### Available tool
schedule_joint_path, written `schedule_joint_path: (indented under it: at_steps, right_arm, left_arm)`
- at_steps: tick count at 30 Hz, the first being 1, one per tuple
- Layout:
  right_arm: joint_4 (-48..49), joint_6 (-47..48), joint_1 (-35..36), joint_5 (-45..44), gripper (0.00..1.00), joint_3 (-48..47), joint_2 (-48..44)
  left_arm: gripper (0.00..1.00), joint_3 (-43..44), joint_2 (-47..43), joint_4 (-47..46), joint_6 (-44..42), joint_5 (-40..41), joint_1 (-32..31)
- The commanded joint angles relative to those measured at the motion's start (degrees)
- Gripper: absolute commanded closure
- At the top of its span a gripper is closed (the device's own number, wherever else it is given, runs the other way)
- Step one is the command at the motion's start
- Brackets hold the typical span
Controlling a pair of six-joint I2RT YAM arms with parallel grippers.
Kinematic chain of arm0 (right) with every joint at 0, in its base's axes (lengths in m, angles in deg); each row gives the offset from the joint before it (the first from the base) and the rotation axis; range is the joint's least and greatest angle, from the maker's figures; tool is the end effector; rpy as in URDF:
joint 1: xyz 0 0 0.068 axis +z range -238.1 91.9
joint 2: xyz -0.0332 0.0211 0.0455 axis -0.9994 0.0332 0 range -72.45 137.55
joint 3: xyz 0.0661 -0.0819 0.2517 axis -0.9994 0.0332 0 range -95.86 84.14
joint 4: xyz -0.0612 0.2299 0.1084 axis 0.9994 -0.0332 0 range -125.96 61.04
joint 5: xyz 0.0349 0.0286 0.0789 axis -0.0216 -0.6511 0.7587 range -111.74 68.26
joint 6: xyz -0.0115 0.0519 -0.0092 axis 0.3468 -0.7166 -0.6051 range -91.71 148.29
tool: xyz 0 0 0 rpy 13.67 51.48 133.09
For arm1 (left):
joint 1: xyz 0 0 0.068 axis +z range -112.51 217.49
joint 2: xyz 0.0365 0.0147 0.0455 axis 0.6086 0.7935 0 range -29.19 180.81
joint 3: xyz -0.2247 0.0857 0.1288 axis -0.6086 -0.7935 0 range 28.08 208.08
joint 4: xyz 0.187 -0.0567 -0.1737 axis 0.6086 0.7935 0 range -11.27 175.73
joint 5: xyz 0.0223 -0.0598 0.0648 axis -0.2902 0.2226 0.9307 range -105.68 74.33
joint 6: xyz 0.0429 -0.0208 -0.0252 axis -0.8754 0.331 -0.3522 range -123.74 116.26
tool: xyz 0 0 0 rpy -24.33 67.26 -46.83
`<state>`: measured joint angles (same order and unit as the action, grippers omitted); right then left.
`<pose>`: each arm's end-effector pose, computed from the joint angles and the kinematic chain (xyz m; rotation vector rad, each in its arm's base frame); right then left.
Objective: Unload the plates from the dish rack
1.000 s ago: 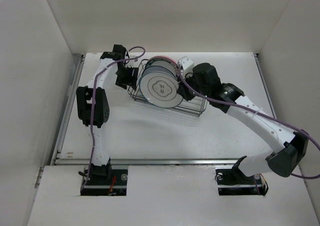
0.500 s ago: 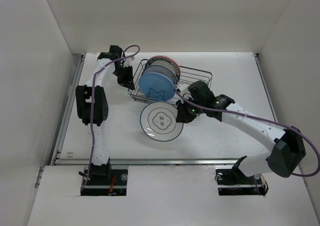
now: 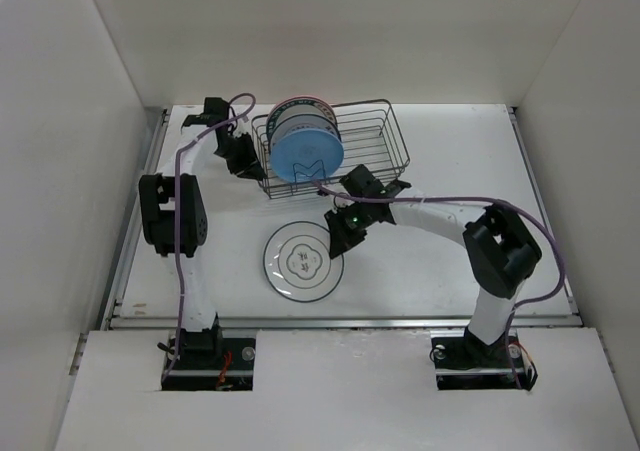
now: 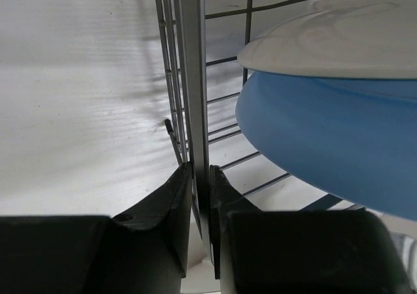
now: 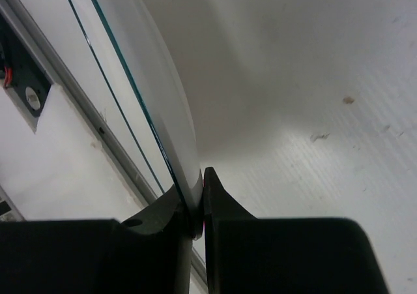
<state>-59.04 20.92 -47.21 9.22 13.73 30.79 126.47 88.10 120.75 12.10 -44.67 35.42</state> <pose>0.2650 0.2536 0.1951 -0.9754 2.5988 0.9728 0.4425 -0.0332 0.2335 -0.1395 2.6185 -0.7740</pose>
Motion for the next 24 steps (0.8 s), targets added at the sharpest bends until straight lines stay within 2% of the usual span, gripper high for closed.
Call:
schedule_joint_path:
  at_steps: [1,3,4,5,7,8,9,11,16,21,24]
  right_arm:
    - [6.2,-0.3,0.2,-1.9,0.98,-5.3,0.6]
    - [6.9,-0.9,0.2,-2.6,0.94,-6.0,1.4]
    - [6.9,-0.9,0.2,-3.4,0.88,-6.7,1.4]
    - [6.9,-0.9,0.2,-3.9,0.81,-6.7,2.3]
    - [6.4,-0.9,0.2,-3.9,0.59,-6.7,2.8]
    - [6.4,-0.9,0.2,-3.9,0.45,-6.7,2.8]
    - [6.4,-0.9,0.2,-4.4,0.42,-6.1,2.2]
    - [6.4,-0.9,0.2,-4.9,0.36,-6.1,1.0]
    - [6.4,-0.9,-0.4,-9.4,0.3,-9.8,-5.1]
    - [8.5,0.3,-2.6,-18.9,0.27,-18.7,-5.8]
    - [11.5,0.8,-5.1,-25.9,0.24,-22.7,-2.9]
  left_arm:
    - [1.0,5.9,3.4,6.2,-1.6,-0.1,0.4]
    - [1.0,10.9,5.7,9.2,-5.2,2.0,0.4]
    - [1.0,12.8,6.5,10.3,-6.4,2.9,0.4]
    - [1.0,16.6,8.1,11.4,-7.6,4.1,0.4]
    - [1.0,20.0,9.6,14.2,-10.6,5.9,0.4]
    - [1.0,21.6,10.3,15.1,-11.7,6.7,-0.2]
    - [1.0,24.5,11.6,15.9,-12.9,7.8,-0.8]
    - [1.0,26.5,12.2,17.1,-16.6,11.6,-1.7]
    - [1.0,29.5,13.4,17.1,-20.7,16.1,-4.0]
    - [1.0,34.1,15.1,15.8,-24.2,22.4,-5.7]
    - [1.0,34.1,15.1,13.9,-27.9,26.3,-7.1]
